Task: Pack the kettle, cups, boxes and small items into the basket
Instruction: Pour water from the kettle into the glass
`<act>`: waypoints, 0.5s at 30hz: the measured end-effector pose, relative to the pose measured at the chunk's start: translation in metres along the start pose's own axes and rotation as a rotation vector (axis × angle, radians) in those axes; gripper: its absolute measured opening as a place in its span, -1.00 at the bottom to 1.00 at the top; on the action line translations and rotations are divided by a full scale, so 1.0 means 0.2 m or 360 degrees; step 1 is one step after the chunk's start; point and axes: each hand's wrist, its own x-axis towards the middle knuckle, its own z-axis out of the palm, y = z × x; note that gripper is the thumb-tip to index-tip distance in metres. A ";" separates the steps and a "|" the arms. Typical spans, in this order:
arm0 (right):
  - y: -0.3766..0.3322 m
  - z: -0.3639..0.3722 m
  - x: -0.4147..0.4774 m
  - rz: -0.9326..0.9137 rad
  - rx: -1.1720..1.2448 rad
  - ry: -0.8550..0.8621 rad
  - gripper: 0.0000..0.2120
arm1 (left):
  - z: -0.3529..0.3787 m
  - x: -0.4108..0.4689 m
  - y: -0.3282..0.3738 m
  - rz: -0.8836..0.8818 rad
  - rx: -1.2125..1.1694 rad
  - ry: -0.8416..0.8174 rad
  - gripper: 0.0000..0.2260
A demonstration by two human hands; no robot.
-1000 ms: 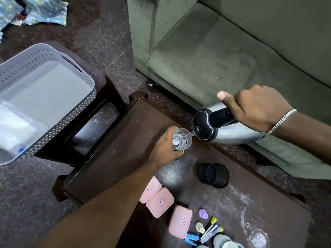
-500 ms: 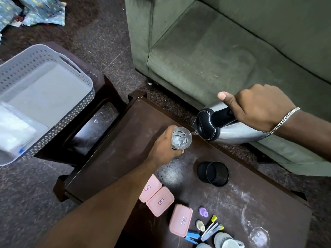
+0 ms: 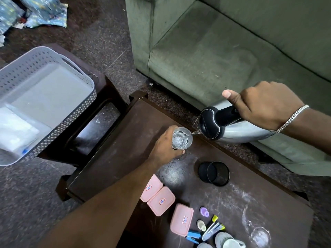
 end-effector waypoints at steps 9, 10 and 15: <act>0.01 -0.06 -0.01 -0.0027 -0.0034 -0.0002 -0.19 | 0.00 0.00 0.00 -0.0015 -0.0010 -0.0003 -0.26; 0.01 -0.06 -0.01 -0.0032 -0.0040 0.0002 -0.19 | 0.00 0.00 0.00 -0.0013 -0.0005 -0.0002 -0.25; 0.02 -0.06 -0.01 -0.0063 -0.0034 0.0018 -0.19 | 0.00 0.00 0.00 0.0005 0.0004 -0.0008 -0.26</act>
